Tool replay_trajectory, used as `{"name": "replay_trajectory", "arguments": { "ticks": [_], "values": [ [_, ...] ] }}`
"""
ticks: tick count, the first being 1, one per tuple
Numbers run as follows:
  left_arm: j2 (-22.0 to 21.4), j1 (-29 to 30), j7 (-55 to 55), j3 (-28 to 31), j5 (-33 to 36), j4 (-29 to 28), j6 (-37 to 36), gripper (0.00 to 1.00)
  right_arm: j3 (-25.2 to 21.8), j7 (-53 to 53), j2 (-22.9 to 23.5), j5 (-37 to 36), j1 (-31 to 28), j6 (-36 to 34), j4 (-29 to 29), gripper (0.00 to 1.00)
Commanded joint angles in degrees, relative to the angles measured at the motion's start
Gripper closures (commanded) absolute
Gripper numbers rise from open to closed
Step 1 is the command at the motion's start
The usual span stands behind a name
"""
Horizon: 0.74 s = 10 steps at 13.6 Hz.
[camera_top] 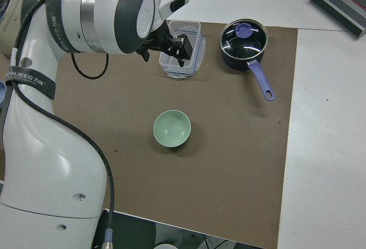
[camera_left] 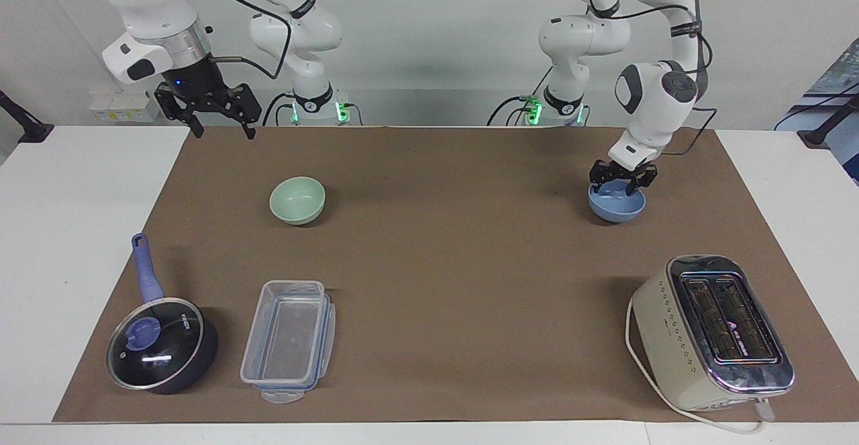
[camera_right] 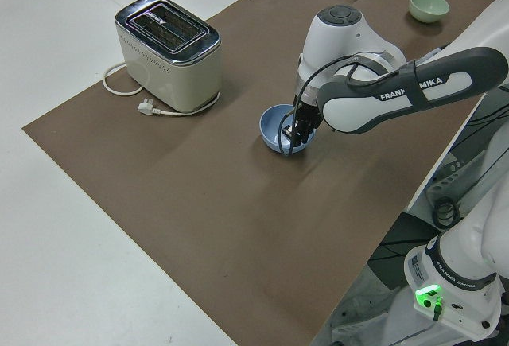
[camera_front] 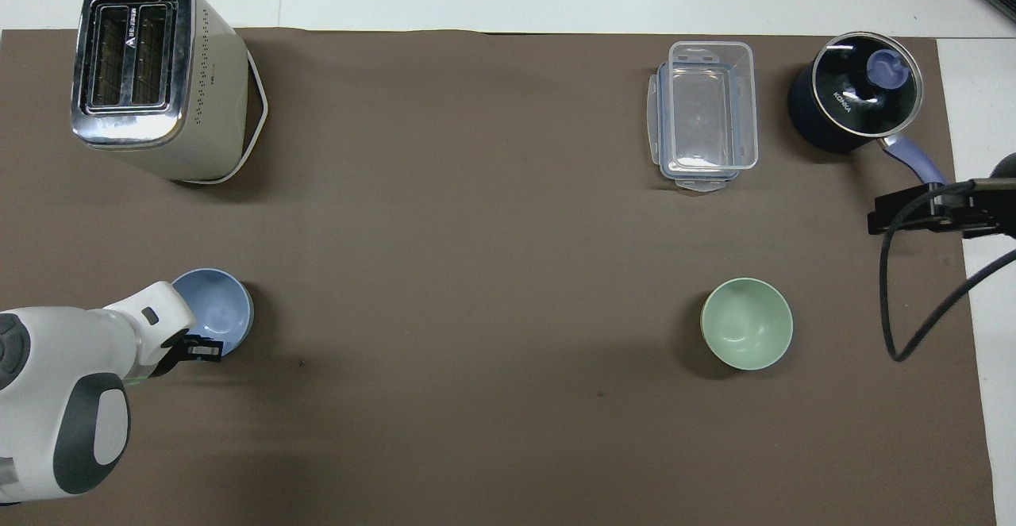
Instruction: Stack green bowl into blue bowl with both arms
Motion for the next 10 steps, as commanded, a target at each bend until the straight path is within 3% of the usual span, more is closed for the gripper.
{"name": "replay_trajectory", "arguments": {
  "ticks": [1, 6, 8, 10],
  "values": [
    [-2.26, -0.52, -0.11, 0.37, -0.68, 1.92, -4.59, 1.00, 0.23, 0.27, -0.53, 0.45, -0.28, -0.03, -0.47, 0.00],
    [-4.47, -0.60, -1.33, 0.20, -0.77, 16.24, -23.75, 1.00, 0.23, 0.36, -0.53, 0.45, -0.28, 0.05, -0.39, 0.00],
    [-4.38, -2.18, -2.91, 0.11, -2.34, 20.91, -28.16, 1.00, 0.23, 0.53, -0.53, 0.45, -0.28, 0.23, -0.39, 0.00],
    [-4.29, -4.28, -5.45, 0.02, -3.32, 21.54, -28.45, 1.00, 0.23, 0.53, -0.53, 0.45, -0.28, -0.03, -0.39, 0.00]
  ]
}}
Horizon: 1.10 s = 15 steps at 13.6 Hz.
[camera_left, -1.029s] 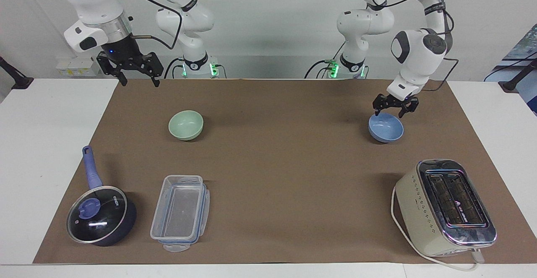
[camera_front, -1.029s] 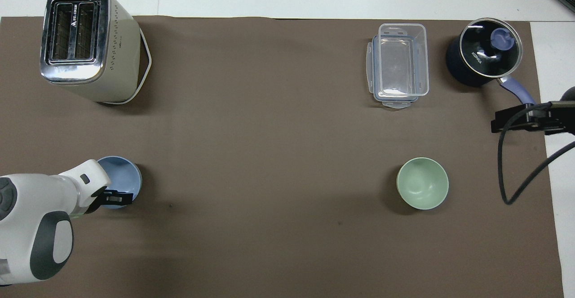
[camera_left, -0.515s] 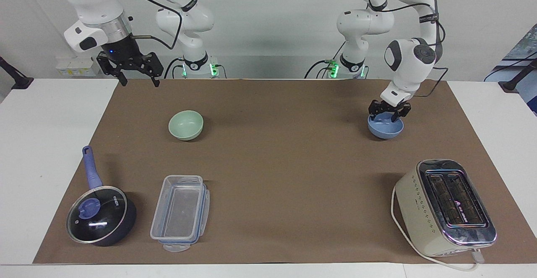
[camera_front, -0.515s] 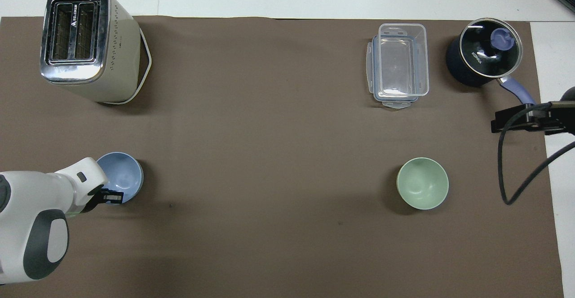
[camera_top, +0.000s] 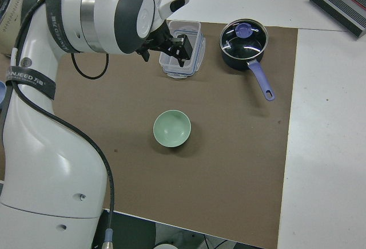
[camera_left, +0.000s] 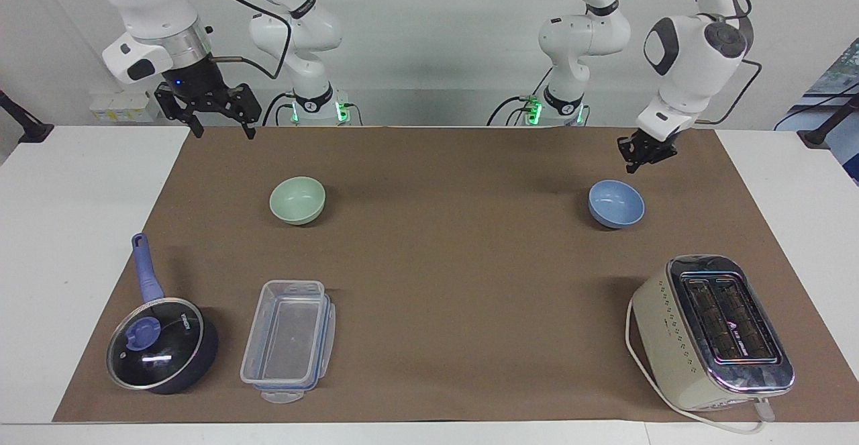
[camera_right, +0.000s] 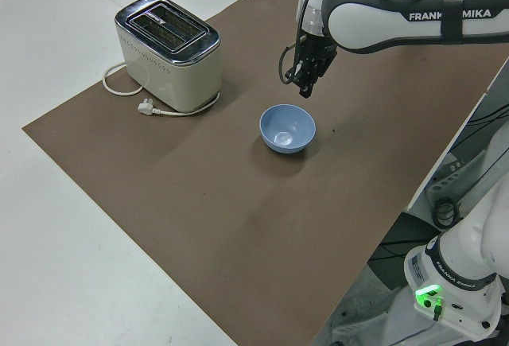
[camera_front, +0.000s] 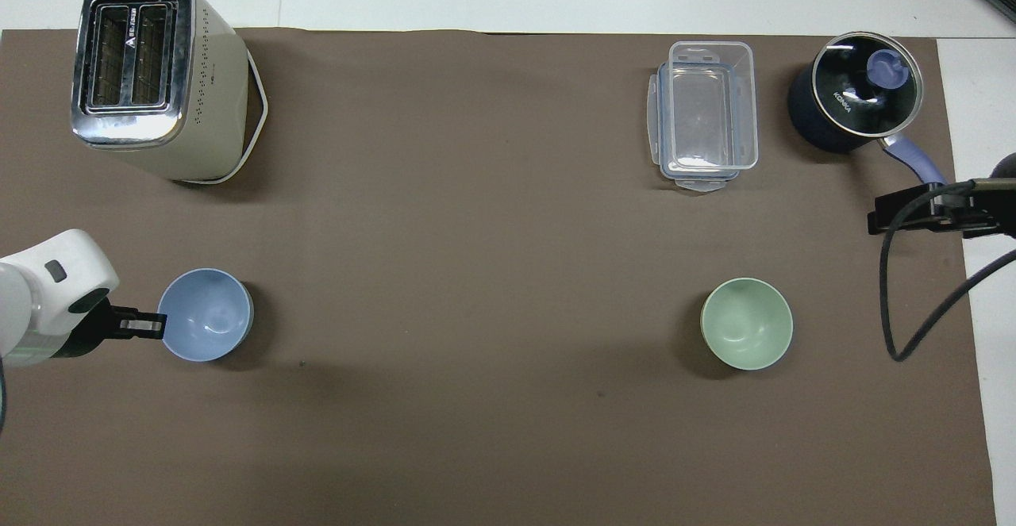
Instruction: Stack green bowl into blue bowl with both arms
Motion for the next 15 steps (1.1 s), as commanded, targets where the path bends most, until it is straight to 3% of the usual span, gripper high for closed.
{"name": "replay_trajectory", "arguments": {
  "ticks": [1, 4, 5, 6, 15],
  "values": [
    [0.76, -3.85, -4.42, 0.28, -1.11, 1.34, -1.22, 1.00, 0.32, 0.44, -0.53, 0.37, -0.28, -0.03, -0.39, 0.00],
    [0.68, -3.07, -4.26, 0.45, -1.11, 0.90, -0.69, 1.00, 0.32, 0.36, -0.44, 0.36, -0.28, -0.12, -0.30, 0.00],
    [0.59, -2.54, -3.91, 0.63, -1.02, 0.90, -0.52, 0.93, 0.32, 0.36, -0.44, 0.36, -0.28, -0.12, -0.30, 0.00],
    [0.67, -2.28, -4.17, 0.63, -1.11, 0.81, 0.62, 0.03, 0.23, 0.36, -0.44, 0.36, -0.28, -0.12, -0.30, 0.00],
    [-1.43, -1.84, -4.52, 0.98, -0.67, -3.14, 4.31, 0.00, 0.32, 0.35, -0.53, 0.36, -0.28, -0.21, -0.30, 0.00]
  ]
}}
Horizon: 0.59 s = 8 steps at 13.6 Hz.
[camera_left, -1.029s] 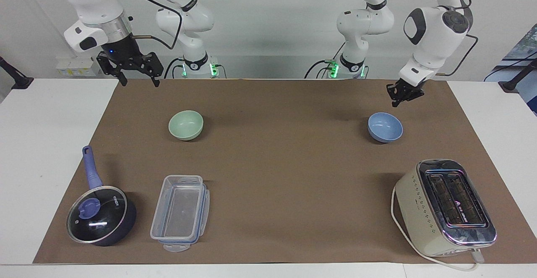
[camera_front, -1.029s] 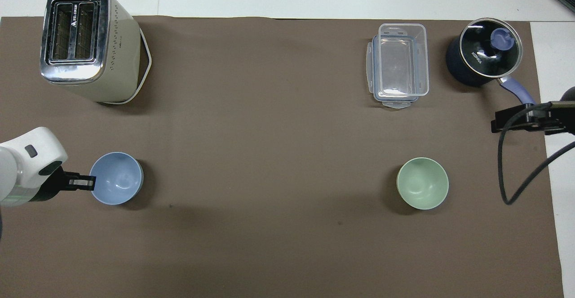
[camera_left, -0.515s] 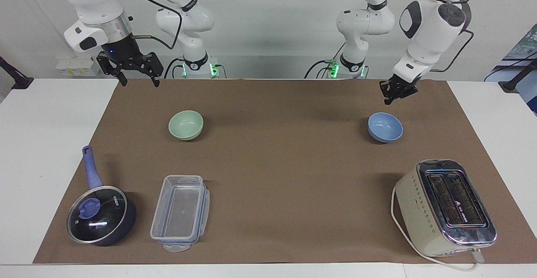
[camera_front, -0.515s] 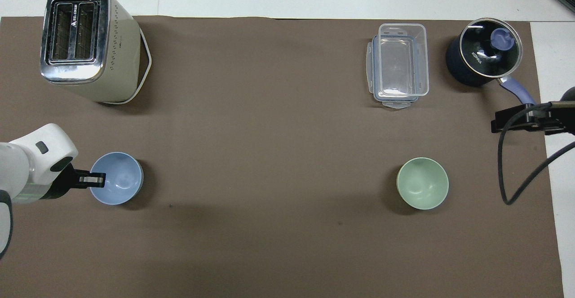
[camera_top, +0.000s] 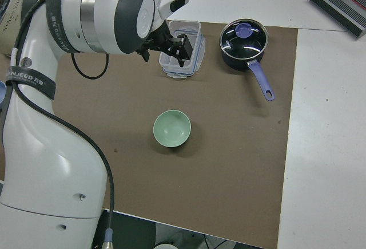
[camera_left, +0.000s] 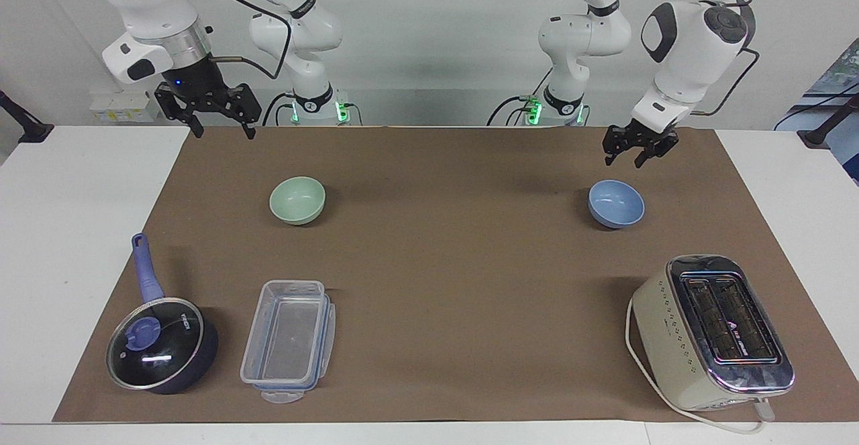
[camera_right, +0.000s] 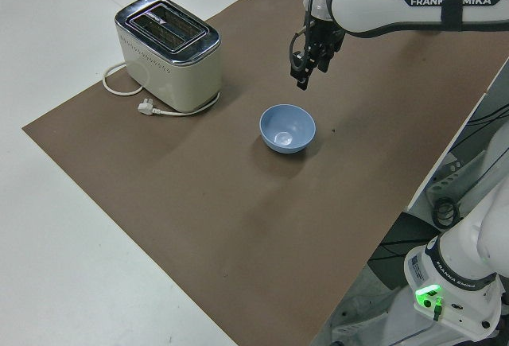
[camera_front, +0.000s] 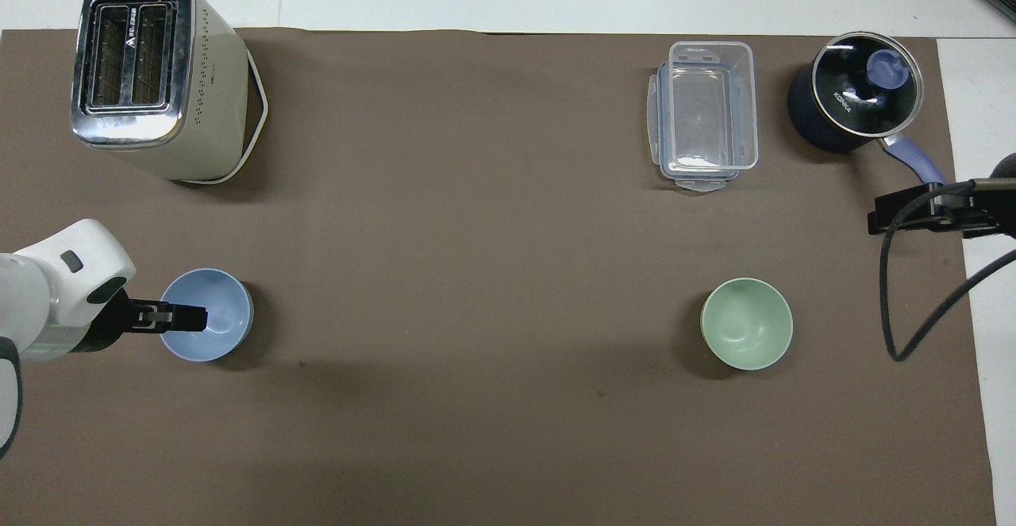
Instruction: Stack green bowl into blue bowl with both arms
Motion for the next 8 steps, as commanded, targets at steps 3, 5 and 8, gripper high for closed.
{"name": "replay_trajectory", "arguments": {
  "ticks": [3, 5, 8],
  "values": [
    [-1.91, 3.71, 0.14, -0.23, 0.06, -3.02, 2.77, 0.00, 0.23, 0.36, -0.53, 0.36, -0.28, 0.05, -0.30, 0.00],
    [-1.91, 3.54, 0.57, -0.32, 0.06, -3.02, 2.59, 0.00, 0.23, 0.36, -0.53, 0.45, -0.28, -0.03, -0.30, 0.00],
    [-1.99, 4.24, 1.27, -0.14, 1.28, -3.02, 1.89, 0.00, 0.32, 0.53, -0.53, 0.45, -0.28, 0.06, -0.39, 0.00]
  ]
}}
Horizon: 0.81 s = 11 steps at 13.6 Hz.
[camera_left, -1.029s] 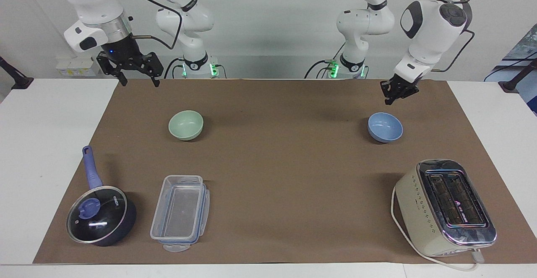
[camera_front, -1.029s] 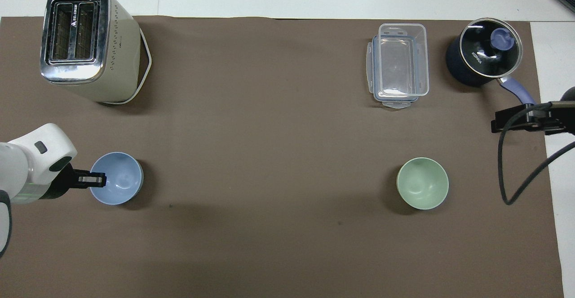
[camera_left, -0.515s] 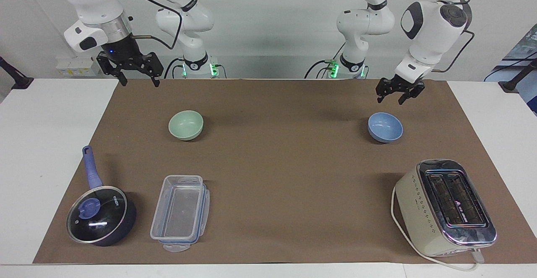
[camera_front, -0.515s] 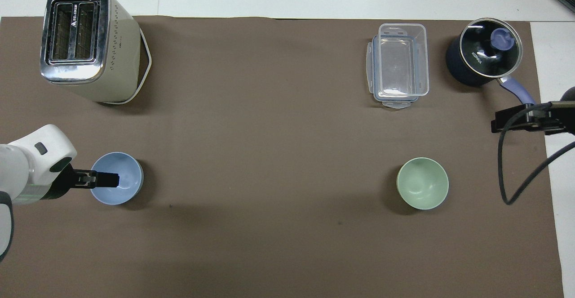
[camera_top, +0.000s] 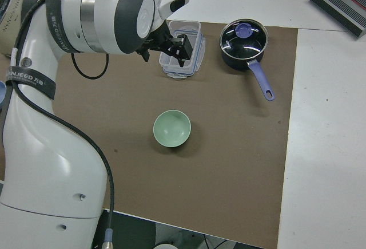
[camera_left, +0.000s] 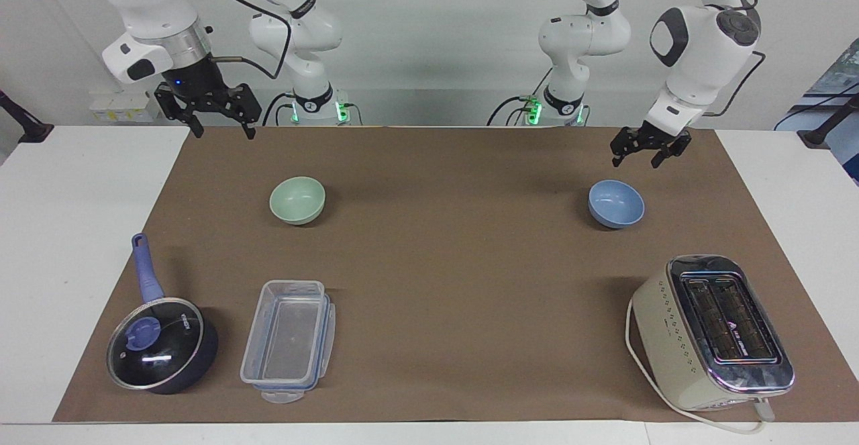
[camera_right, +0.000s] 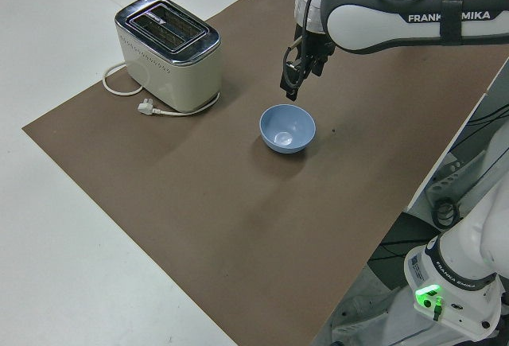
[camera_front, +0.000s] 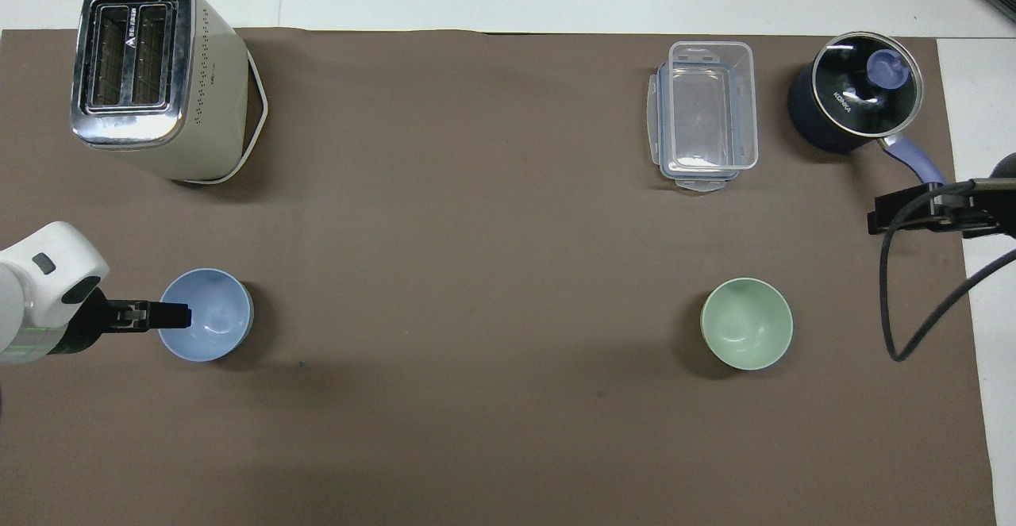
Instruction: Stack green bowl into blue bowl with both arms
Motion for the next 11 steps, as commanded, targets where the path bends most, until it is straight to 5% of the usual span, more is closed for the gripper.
{"name": "replay_trajectory", "arguments": {
  "ticks": [1, 6, 11],
  "values": [
    [-2.49, 0.97, 1.44, -0.23, 2.01, -2.04, -0.70, 0.00, 0.32, 0.62, -0.61, 0.45, -0.28, 0.06, -0.39, 0.00],
    [-3.12, 3.43, 1.36, -0.32, 2.99, -3.28, 0.34, 0.00, 0.23, 0.62, -0.61, 0.36, -0.19, -0.21, -0.39, 0.00],
    [1.97, 9.92, 10.03, -0.32, 3.08, -5.47, 8.41, 0.00, 0.32, 0.79, -0.61, 0.36, -0.28, -0.12, -0.39, 0.00]
  ]
}}
